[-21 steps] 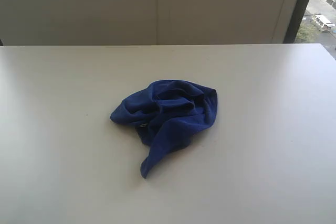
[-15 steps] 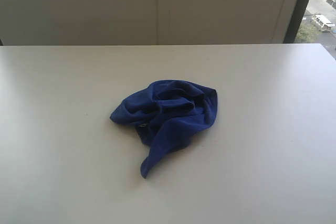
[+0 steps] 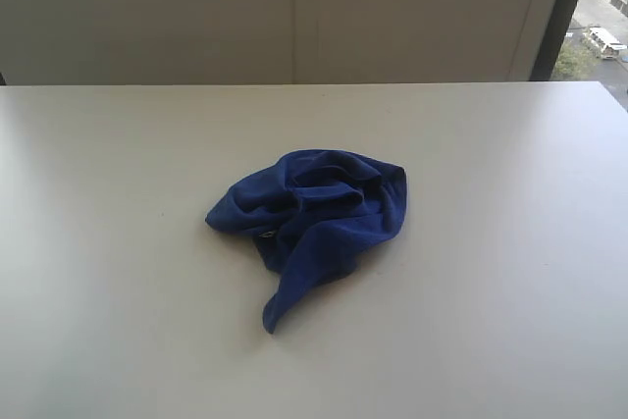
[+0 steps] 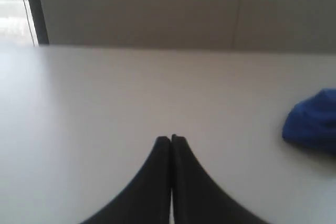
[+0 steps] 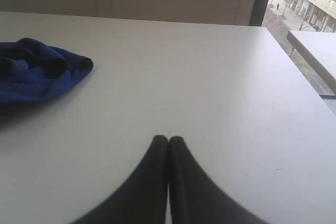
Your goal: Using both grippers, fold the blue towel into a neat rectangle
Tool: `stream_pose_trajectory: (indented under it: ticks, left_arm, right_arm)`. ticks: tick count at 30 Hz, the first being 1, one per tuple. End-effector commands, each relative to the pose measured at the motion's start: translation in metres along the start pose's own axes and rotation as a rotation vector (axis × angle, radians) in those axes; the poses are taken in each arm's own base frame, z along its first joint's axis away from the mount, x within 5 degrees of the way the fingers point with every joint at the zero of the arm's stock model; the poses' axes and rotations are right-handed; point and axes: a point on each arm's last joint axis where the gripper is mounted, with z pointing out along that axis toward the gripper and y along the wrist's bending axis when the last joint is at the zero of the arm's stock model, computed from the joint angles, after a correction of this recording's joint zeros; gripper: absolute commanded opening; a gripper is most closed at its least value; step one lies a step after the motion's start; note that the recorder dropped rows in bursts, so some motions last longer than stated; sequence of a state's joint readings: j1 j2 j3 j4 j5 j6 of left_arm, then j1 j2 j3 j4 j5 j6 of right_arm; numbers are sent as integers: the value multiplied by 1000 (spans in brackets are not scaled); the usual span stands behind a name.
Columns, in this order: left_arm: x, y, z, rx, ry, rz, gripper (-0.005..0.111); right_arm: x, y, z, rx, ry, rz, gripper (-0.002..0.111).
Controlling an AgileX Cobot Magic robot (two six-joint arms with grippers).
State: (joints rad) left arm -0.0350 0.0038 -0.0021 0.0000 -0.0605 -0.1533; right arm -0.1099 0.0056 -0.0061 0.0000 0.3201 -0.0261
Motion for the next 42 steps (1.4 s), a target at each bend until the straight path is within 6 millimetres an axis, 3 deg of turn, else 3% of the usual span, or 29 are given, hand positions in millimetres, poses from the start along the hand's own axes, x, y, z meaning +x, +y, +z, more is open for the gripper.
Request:
stream_pose_trajectory:
  ticks: [1,3,7,9,10,14,16,18,21,23,24,25,26,27,29,32,36,42]
  left_arm:
    - [-32,0,-6,9,-366,1,0]
    - [-41,0,-10,0,-473,23,0]
    - [-49,1,-13,-11,-515,-18,0]
    - [-72,-1,-14,-6,-527,-11,0]
    - [-94,-3,-15,1,-524,-3,0]
    - [-138,-8,-8,12,-429,13,0]
    - [-165,-12,10,8,-278,81,0]
    - [-192,-14,44,8,8,89,0]
    - [-196,-17,75,30,280,103,0]
    - [-192,-30,107,189,561,128,0]
    - [-193,-38,115,275,604,90,0]
    - [-191,-57,134,492,691,-2,0]
    - [-190,-65,142,583,708,-53,0]
    - [-184,-81,160,799,719,-185,0]
    - [-170,-93,187,961,711,-287,0]
    - [-126,-106,227,906,842,-400,0]
    - [-75,-138,257,922,968,-562,5]
    - [-32,-170,283,966,964,-729,50]
  right_arm:
    - [1,0,0,-2,-7,-4,0]
    - [1,0,0,-2,-7,-4,0]
    - [1,0,0,-2,-7,-4,0]
    - [1,0,0,-2,-7,-4,0]
    - [1,0,0,-2,-7,-4,0]
    - [1,0,0,-2,-7,-4,0]
    - [1,0,0,-2,-7,-4,0]
    - [1,0,0,-2,-7,-4,0]
    - [1,0,0,-2,-7,-4,0]
    - [1,0,0,-2,-7,-4,0]
    - [1,0,0,-2,-7,-4,0]
    - [1,0,0,-2,-7,-4,0]
    - [1,0,0,-2,-7,-4,0]
    - [1,0,0,-2,-7,-4,0]
    - [1,0,0,-2,-7,-4,0]
    - [1,0,0,-2,-7,-4,0]
    - [1,0,0,-2,-7,-4,0]
    - [1,0,0,-2,-7,-4,0]
